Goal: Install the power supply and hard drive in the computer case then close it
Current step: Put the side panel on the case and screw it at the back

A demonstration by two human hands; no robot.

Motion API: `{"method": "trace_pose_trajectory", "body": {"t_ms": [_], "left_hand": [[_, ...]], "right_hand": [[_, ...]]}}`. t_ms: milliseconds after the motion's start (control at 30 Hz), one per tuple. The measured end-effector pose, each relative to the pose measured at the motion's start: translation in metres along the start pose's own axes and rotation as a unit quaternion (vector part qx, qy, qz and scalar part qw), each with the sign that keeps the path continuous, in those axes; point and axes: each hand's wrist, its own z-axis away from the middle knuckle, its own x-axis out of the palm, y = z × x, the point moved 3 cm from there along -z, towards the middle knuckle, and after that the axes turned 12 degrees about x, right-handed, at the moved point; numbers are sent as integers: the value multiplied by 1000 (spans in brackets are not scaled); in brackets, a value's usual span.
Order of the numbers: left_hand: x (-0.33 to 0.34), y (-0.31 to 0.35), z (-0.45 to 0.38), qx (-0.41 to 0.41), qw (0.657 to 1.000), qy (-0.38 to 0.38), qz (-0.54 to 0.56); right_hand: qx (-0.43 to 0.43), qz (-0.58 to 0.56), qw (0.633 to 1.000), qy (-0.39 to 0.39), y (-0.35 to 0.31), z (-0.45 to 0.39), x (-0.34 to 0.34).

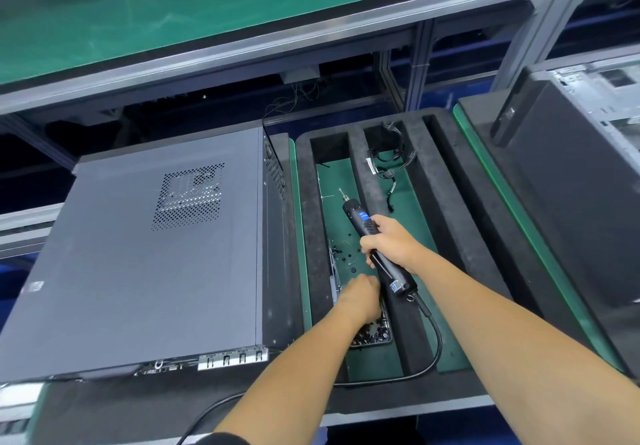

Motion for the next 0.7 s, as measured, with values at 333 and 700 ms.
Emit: {"method": "trace_pose_trajectory", "body": {"t_ms": [333, 700], "left_hand": [[-22, -6, 3, -99, 971, 90, 200], [1, 6, 6, 18, 999, 0, -26]], "right_hand": [[0, 3, 1000, 0, -1, 3, -1], [3, -21, 1000, -11, 3, -2, -2]]}}
